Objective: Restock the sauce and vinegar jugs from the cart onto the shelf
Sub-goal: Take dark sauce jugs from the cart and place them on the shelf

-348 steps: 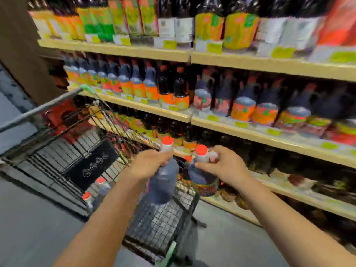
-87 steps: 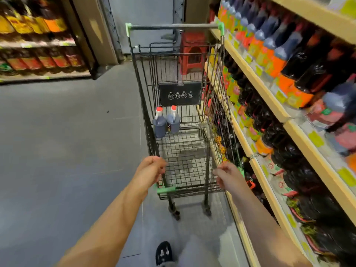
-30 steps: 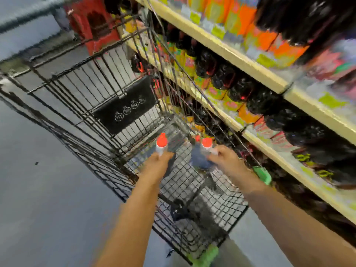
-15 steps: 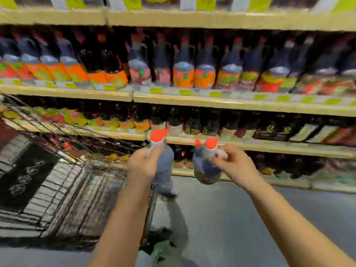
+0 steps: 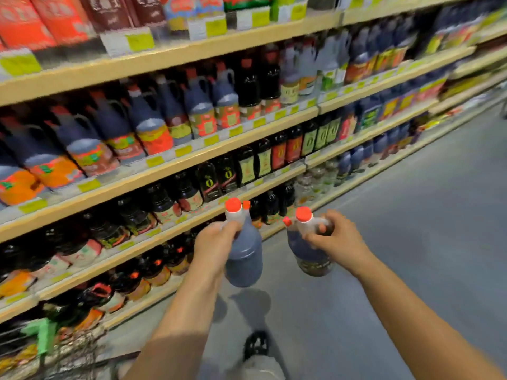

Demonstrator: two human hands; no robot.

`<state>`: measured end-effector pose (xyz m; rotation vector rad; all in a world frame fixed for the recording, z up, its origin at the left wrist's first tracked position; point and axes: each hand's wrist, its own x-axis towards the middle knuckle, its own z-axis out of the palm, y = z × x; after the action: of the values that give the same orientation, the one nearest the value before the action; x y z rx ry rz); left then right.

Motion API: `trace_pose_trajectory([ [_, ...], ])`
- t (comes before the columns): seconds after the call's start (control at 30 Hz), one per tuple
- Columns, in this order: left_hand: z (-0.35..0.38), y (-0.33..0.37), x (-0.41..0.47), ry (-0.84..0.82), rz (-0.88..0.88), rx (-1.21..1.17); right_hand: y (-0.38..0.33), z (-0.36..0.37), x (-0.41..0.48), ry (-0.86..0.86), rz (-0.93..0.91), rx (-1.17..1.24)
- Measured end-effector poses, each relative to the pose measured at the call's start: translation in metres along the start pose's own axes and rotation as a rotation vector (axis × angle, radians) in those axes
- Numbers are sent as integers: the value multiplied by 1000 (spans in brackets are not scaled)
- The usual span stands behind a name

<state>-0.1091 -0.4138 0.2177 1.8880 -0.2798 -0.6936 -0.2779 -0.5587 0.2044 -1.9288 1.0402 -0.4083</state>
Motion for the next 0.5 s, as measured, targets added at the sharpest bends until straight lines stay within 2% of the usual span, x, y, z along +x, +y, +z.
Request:
trace_pose_trajectory([
  [0.17,84,25,44,-131,-27,48,42,-52,46,145,101,56],
  [0.4,205,73,107,-252,-66,78,85,-130,125,180,203,115],
  [0.5,255,105,126,-297,-46,96,102,-167,158,259,229,125],
])
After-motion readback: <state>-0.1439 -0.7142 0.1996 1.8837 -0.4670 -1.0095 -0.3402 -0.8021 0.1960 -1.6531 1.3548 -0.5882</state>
